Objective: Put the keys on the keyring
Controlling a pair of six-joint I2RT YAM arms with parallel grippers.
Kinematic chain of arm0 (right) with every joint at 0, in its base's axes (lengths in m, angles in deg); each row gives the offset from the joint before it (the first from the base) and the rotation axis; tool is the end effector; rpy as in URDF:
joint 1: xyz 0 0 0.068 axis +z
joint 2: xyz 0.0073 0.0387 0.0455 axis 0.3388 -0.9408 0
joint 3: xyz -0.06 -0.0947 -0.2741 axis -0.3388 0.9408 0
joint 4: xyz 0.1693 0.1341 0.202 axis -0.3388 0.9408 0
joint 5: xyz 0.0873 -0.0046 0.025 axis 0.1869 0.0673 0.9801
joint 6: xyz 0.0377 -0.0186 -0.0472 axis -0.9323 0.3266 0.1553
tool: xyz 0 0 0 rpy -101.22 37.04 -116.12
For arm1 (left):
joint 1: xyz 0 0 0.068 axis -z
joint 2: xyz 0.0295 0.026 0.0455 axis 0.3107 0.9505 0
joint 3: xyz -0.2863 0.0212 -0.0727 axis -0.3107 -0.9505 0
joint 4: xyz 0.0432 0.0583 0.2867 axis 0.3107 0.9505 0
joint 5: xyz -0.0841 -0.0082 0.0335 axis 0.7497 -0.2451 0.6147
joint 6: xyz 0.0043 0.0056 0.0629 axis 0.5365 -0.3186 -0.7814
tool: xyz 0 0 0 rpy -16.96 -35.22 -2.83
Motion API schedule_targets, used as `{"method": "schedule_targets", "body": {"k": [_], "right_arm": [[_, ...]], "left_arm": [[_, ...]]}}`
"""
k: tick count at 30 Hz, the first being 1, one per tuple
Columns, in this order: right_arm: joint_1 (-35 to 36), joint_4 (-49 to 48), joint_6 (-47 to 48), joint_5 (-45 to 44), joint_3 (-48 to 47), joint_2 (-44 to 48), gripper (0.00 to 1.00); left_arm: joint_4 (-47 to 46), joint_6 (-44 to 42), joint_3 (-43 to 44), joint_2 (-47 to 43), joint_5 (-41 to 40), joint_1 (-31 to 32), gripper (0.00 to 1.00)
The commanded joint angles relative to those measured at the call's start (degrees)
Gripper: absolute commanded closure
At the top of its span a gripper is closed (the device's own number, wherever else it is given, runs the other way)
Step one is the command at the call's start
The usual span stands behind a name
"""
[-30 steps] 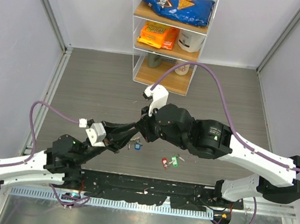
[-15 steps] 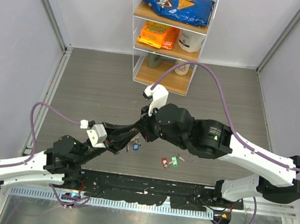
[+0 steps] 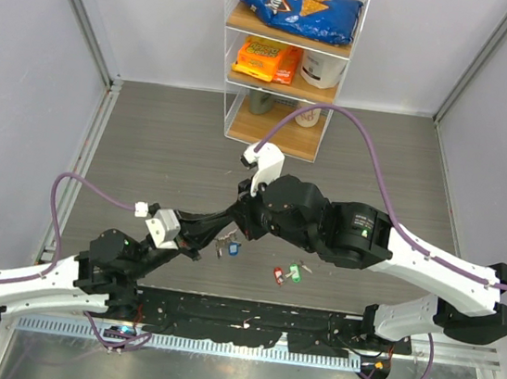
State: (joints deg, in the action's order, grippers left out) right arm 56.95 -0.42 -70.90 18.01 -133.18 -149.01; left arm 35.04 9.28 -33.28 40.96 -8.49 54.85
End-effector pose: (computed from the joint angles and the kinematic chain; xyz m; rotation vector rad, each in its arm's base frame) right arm 0.0883 0.3012 0.4786 -0.6884 1.9778 0.7606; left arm 0.0595 -0.1474 0.3356 0.5899 1.1670 -0.8697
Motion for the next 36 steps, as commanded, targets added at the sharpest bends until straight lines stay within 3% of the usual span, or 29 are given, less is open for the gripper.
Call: {"method": "schedule_targets", "body": {"k": [1,21,26,31,36], "right_arm": [[0.2,-4.7,-0.3,0.0,-2.1,0.5,0.94],[0.3,-5.4,0.3,0.8,-0.4,1.3,0.94],[0.3,-5.3,0.3,1.0,-0.5,1.4,0.94],[0.4,-5.4,0.3,1.0,-0.5,1.5,0.94],[0.4,-5.4,0.4,0.8,-0.3,1.6,0.94]], "left_arm": [[-3.9,0.5,-0.9,-0.9,-2.6,-0.2,1.00],[1.0,2.7,3.2,1.3,-2.6,-0.2,1.00],[0.9,3.0,3.2,1.3,-3.0,-0.2,0.84],[1.1,2.9,3.0,0.6,-3.1,-0.2,0.82],[1.1,2.9,2.5,-0.6,-2.9,-0.2,0.72]]}}
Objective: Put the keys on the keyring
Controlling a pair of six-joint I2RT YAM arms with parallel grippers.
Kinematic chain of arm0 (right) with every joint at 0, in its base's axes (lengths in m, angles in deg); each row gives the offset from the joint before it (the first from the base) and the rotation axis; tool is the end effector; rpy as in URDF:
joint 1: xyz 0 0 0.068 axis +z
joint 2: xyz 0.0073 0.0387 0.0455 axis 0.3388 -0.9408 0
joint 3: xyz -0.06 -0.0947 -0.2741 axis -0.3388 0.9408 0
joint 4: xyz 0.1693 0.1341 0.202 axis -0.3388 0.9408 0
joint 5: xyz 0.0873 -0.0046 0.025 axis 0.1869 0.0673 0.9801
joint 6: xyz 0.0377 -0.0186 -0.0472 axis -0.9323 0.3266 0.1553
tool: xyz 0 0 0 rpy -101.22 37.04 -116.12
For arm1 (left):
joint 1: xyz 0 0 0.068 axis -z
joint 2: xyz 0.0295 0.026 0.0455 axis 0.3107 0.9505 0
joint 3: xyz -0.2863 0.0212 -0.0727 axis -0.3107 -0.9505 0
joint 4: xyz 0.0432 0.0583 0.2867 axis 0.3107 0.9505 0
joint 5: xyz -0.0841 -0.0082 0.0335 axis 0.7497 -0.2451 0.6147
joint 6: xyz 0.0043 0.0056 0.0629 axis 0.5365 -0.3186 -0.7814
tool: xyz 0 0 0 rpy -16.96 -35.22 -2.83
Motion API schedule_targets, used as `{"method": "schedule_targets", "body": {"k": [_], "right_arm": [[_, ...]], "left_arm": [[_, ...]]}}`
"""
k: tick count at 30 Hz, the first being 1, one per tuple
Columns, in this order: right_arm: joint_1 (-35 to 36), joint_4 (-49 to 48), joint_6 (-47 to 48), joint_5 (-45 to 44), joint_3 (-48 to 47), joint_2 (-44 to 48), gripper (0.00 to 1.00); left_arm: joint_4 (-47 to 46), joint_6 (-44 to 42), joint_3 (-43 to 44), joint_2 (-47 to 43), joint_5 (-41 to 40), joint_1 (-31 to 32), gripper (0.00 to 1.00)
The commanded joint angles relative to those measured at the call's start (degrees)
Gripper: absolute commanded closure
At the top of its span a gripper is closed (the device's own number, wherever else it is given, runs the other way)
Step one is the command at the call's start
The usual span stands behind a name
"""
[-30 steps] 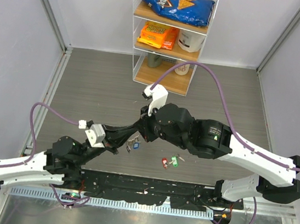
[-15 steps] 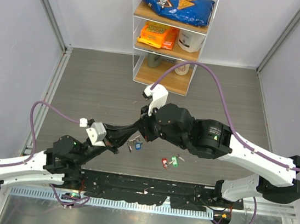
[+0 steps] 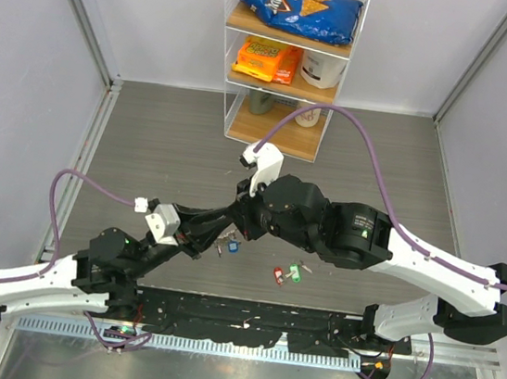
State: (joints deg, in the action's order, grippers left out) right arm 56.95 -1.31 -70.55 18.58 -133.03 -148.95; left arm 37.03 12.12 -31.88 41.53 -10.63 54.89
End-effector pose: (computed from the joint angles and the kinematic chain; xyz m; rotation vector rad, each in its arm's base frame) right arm 0.0881 0.3021 0.4796 -0.6944 1.9665 0.7765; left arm 0.0613 -0.1475 0.3398 0.5468 1.2156 -0.8798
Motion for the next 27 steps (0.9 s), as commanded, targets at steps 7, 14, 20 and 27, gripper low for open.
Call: {"method": "schedule_targets", "body": {"k": [7,14,20,27], "right_arm": [[0.4,-4.9,0.2,0.2,-0.1,1.6,0.94],[0.4,-5.0,0.1,0.4,-0.2,1.5,0.94],[0.4,-5.1,0.2,0.5,-0.4,1.4,0.94],[0.5,-5.1,0.2,0.6,-0.7,1.2,0.94]], "left_arm": [[-0.6,1.6,0.4,-2.7,-0.4,-0.2,0.66],[-0.7,1.7,0.2,-3.9,0.4,-0.2,0.66],[-0.6,1.5,0.3,-3.6,0.8,-0.2,0.66],[-0.3,1.5,0.6,-2.7,1.5,-0.2,0.65]]}}
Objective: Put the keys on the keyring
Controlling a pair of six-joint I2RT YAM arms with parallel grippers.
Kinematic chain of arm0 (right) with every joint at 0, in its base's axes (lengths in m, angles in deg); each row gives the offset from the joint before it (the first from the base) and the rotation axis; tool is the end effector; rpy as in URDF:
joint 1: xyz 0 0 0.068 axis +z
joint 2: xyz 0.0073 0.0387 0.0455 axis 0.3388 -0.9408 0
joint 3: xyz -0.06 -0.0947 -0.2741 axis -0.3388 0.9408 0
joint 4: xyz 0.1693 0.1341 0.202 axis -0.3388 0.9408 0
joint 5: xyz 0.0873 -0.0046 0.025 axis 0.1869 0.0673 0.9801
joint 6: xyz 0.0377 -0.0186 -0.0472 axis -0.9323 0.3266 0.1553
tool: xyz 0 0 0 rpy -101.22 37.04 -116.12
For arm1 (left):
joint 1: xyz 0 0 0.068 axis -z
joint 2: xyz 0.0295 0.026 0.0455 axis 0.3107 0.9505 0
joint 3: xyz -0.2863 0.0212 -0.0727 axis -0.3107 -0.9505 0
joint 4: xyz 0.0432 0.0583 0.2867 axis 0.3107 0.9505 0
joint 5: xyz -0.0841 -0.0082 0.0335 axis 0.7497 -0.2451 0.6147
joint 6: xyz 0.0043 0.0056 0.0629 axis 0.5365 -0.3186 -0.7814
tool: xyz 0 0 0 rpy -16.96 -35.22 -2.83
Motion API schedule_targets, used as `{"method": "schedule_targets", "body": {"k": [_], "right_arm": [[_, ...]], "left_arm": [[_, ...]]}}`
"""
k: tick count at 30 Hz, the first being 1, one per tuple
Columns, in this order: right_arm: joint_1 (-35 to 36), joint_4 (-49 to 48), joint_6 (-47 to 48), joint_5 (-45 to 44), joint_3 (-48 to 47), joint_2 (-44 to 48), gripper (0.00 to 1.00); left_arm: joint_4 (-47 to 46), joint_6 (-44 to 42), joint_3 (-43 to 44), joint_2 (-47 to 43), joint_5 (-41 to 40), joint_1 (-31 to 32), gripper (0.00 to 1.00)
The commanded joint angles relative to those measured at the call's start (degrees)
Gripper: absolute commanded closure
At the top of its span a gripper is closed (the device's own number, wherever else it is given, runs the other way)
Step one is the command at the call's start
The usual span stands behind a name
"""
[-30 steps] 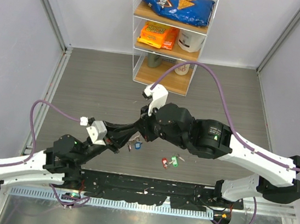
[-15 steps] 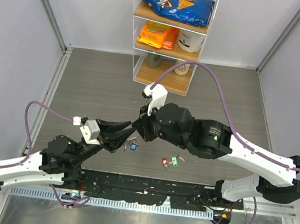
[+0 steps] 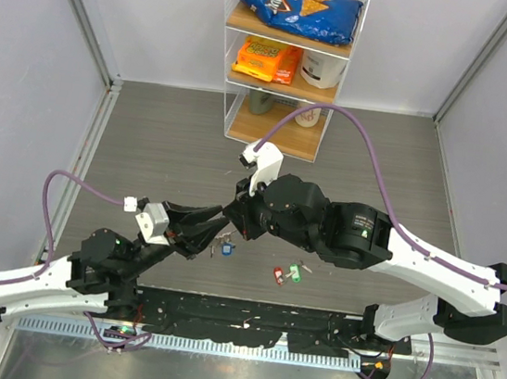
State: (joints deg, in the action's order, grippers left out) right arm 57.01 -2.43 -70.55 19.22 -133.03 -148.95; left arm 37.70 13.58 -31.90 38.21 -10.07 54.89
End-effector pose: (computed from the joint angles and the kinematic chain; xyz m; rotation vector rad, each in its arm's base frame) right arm 0.0875 0.3034 0.4816 -0.6938 1.9540 0.8021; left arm 0.0571 -0.1356 0.3460 0.5105 1.1866 -0.9274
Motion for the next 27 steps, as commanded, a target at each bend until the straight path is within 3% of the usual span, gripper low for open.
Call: {"method": "schedule_targets", "body": {"k": [1,6,8,9,27], "right_arm": [[0.4,-3.9,0.3,0.0,-0.7,1.0,0.94],[0.4,-4.0,0.2,0.0,-0.8,1.1,0.94],[0.4,-4.0,0.2,0.2,-0.7,1.2,0.94],[0.4,-3.9,0.1,0.2,-0.6,1.2,0.94],[0.4,-4.1,-0.3,0.3,0.9,2.8,0.92]], "left_arm": [[-0.9,0.0,0.6,0.7,1.0,-0.2,0.66],[-1.1,-0.1,0.5,0.8,1.0,-0.2,0.71],[-1.3,-0.2,0.6,0.7,1.4,-0.2,0.83],[-1.4,-0.2,0.6,0.6,1.5,-0.2,0.99],[0.1,-0.8,2.0,2.6,-3.6,-0.2,1.00]]}}
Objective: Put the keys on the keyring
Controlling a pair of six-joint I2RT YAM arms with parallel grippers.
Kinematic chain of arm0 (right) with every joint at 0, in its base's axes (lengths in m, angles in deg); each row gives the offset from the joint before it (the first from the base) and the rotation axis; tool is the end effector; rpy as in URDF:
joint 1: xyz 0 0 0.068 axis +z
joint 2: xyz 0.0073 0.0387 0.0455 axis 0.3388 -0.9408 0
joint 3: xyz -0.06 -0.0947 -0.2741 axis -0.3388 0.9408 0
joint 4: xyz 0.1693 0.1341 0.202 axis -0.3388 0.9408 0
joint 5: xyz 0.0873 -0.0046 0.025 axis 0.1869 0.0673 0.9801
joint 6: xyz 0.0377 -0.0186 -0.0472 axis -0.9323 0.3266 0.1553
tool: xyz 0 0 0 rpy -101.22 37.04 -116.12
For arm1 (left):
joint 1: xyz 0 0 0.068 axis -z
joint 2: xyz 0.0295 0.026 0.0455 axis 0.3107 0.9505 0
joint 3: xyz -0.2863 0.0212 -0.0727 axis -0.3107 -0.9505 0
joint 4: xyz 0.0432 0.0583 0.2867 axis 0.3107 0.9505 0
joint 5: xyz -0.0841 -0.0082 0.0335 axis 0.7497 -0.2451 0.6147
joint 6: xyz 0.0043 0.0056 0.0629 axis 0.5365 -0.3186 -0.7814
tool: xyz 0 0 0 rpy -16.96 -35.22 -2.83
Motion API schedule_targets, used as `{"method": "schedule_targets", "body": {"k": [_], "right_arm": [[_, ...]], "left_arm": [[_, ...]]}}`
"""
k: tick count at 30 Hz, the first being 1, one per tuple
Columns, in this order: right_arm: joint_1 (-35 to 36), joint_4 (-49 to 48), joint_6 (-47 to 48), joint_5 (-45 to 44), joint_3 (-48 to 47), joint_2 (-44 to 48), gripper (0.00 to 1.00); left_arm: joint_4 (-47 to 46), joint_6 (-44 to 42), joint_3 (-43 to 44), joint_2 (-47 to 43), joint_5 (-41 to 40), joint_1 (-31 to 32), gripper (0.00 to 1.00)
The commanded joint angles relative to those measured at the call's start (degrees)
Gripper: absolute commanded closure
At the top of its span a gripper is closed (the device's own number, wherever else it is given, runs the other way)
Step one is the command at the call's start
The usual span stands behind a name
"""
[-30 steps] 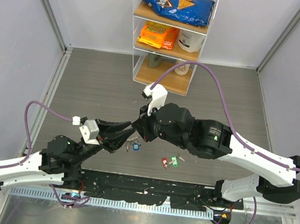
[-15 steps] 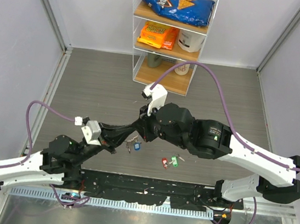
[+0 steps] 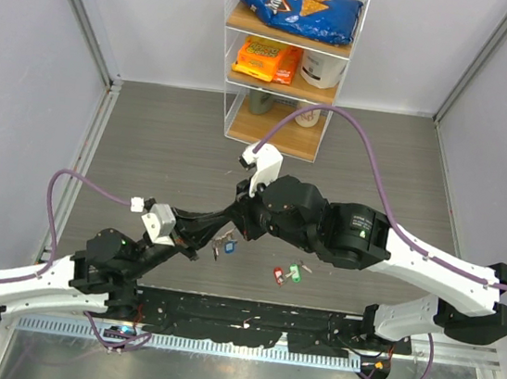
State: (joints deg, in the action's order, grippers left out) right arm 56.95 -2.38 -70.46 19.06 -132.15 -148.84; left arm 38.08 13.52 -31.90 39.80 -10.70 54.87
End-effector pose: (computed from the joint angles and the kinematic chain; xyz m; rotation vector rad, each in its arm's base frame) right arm 0.0881 0.3038 0.4765 -0.6995 1.9633 0.7868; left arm 0.0596 -0.1416 0.3416 0.5242 1.2164 -0.9044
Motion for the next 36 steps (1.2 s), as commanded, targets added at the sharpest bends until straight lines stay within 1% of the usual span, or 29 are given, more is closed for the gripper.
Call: {"method": "schedule_targets", "body": {"k": [1,2,4,6,8,12,16,20,23,29,31,36], "right_arm": [[0.4,-4.1,-0.4,0.3,0.1,2.7,0.87],[0.4,-4.3,-0.4,0.3,0.3,3.2,0.83],[0.4,-4.2,-0.3,-0.1,0.6,3.7,0.69],[0.4,-4.3,-0.3,-0.6,1.1,4.4,0.63],[0.3,-4.3,-0.4,-1.2,1.6,5.1,0.60],[0.2,-3.9,-0.5,-2.7,3.2,6.7,0.56],[-0.9,-2.7,-1.5,-4.1,7.0,9.5,0.54],[-4.7,-1.4,-3.3,-3.3,13.1,13.2,0.52],[-6.3,1.1,-4.9,-3.9,19.2,15.4,0.50],[-8.0,4.8,-10.0,-7.7,30.0,15.8,0.46],[-8.3,4.9,-11.4,-9.3,33.4,15.5,0.45],[-10.6,-0.9,-14.8,-7.0,41.6,14.8,0.45]], "left_arm": [[-0.1,-0.7,2.1,1.2,-3.3,-0.2,1.00],[-0.1,-0.7,2.1,1.3,-3.6,-0.2,1.00],[0.3,-2.2,2.1,1.4,-4.3,-0.2,1.00],[0.8,-2.6,2.2,1.3,-5.1,-0.2,1.00],[1.3,-2.6,2.3,1.3,-6.0,-0.2,1.00],[2.4,-2.6,2.5,1.1,-7.1,-0.2,1.00],[3.3,-2.8,2.4,0.7,-8.4,-0.2,1.00],[3.5,-3.2,2.1,0.2,-9.1,-0.2,1.00],[3.7,-3.3,2.0,-0.2,-8.9,-0.2,1.00],[4.6,-2.8,1.4,-1.3,-8.4,-0.2,1.00],[4.9,-2.6,1.3,-1.5,-8.2,-0.2,1.00],[5.0,-2.6,0.9,-2.3,-7.9,-0.2,1.00]]}}
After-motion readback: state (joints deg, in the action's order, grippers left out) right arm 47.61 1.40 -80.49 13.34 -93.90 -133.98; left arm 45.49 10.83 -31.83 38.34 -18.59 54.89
